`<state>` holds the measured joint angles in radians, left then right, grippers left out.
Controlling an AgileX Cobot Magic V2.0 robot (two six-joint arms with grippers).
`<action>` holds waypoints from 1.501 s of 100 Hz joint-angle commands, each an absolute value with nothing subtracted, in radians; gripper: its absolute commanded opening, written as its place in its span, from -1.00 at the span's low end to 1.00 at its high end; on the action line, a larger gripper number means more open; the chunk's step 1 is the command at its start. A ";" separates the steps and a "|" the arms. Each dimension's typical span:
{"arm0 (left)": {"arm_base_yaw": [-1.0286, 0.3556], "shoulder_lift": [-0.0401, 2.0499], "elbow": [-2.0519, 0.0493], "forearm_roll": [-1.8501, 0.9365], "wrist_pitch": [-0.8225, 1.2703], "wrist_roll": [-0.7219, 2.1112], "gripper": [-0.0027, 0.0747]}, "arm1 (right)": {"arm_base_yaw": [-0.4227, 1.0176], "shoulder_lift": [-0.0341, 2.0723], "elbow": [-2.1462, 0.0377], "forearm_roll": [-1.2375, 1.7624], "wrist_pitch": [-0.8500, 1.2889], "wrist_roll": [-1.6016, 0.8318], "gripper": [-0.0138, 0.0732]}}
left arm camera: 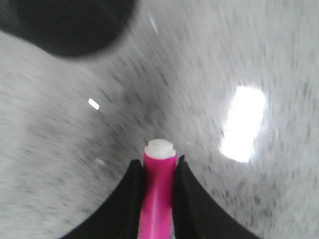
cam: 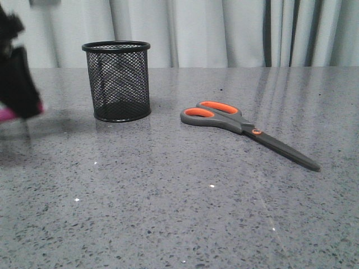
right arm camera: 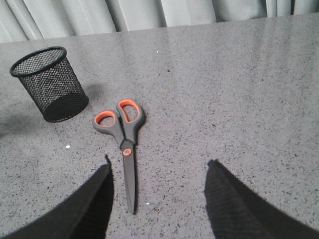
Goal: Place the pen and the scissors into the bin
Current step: 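Lift the pink marker upright and carry it above the mesh cup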
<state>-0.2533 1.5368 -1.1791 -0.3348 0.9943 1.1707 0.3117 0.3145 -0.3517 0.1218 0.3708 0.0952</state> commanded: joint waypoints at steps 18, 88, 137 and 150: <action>-0.255 1.311 -1.206 -0.571 0.722 1.144 -0.99 | 0.313 0.333 -0.390 0.113 0.275 0.088 0.17; -0.255 1.325 -1.204 -1.870 0.466 1.570 -0.99 | 0.313 0.333 -0.390 0.123 0.275 0.088 0.17; -0.255 1.542 -1.201 -1.870 0.688 1.722 -0.99 | 0.313 0.333 -0.390 0.116 0.273 0.088 0.17; -0.255 1.565 -1.201 -1.870 0.684 1.779 -0.99 | 0.313 0.336 -0.390 0.109 0.273 0.088 0.17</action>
<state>-0.2533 1.5886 -1.1714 -1.7828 0.6449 1.7339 0.3132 0.3145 -0.3517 0.1218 0.3537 0.0952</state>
